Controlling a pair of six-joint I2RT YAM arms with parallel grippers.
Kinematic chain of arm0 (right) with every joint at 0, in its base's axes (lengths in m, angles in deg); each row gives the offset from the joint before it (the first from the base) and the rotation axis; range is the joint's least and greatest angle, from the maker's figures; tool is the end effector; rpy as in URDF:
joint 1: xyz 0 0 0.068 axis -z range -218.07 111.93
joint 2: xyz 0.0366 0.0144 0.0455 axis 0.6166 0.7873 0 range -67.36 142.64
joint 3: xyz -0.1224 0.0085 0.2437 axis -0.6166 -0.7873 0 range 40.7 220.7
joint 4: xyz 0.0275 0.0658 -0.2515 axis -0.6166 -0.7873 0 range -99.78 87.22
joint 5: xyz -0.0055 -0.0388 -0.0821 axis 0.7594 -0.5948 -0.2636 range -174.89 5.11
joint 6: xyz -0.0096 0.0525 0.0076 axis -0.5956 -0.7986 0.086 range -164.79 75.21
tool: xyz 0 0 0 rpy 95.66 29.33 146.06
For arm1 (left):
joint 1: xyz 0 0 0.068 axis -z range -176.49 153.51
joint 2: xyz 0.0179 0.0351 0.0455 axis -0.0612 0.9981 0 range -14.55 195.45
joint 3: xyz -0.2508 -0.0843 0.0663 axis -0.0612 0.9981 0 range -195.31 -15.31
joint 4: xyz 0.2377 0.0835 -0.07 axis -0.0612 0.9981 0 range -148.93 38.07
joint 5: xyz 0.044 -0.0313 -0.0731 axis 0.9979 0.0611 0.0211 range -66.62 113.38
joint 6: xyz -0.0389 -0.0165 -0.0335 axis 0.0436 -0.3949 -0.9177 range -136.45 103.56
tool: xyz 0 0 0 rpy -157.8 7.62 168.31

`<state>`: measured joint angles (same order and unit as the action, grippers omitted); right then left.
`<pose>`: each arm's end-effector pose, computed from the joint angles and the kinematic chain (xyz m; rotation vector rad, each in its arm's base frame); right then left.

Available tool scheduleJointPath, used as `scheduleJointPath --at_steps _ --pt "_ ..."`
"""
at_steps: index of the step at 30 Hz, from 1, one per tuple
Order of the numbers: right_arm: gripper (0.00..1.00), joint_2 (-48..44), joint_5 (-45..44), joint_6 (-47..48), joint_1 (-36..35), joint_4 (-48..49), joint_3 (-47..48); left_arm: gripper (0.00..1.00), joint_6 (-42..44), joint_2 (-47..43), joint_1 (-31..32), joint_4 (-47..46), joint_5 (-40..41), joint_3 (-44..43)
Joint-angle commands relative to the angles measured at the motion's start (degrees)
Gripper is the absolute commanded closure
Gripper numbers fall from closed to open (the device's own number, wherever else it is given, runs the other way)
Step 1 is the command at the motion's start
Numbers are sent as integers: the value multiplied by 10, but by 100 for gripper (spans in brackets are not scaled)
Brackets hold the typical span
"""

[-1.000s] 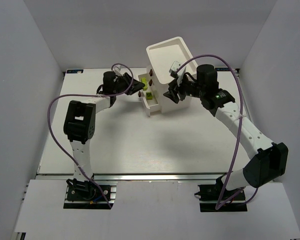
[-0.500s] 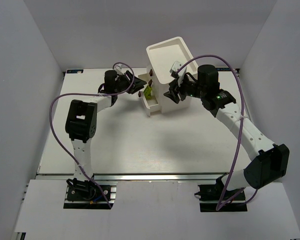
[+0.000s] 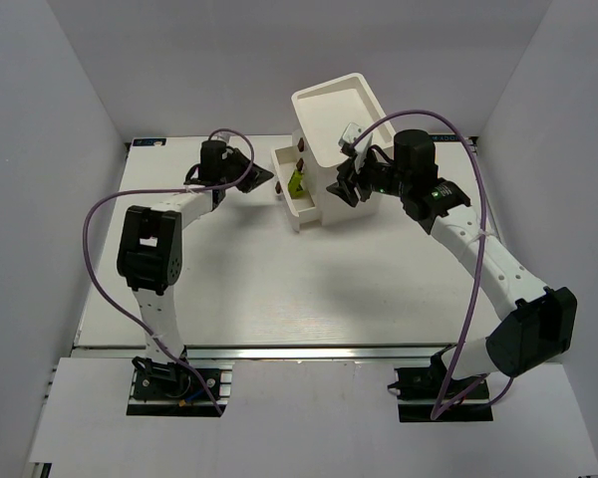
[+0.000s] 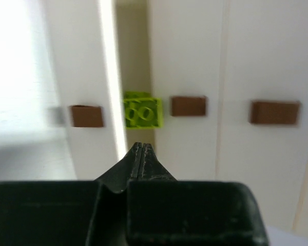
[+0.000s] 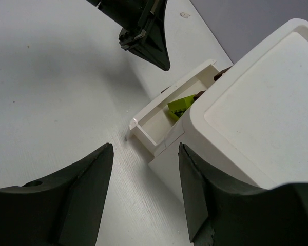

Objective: Sort the legos into containers by color

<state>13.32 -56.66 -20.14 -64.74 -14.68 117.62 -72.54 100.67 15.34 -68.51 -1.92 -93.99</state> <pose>0.2847 0.1618 0.3894 -1.0915 1.4776 0.4778 0.4467 -0.1091 0.2064 -0.5452 2.1397 -1.1566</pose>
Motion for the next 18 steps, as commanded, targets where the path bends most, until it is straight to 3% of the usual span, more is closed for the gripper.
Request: scheduleJointPath --at_steps 1,5,9,12,14,18 --pt "41 -20 -2 1 0 18 -2 100 32 -4 -2 172 76 -59" --pt "40 -16 0 8 0 19 2 100 50 40 3 206 76 -116" --pt "40 -5 0 12 0 19 12 92 90 48 8 203 54 -149" --pt "40 3 -3 9 0 17 16 92 127 63 8 186 -49 -179" --pt "40 2 -2 8 0 20 14 92 157 78 14 225 -92 -223" --pt "41 4 0 -1 0 21 10 91 180 98 27 246 -138 -248"
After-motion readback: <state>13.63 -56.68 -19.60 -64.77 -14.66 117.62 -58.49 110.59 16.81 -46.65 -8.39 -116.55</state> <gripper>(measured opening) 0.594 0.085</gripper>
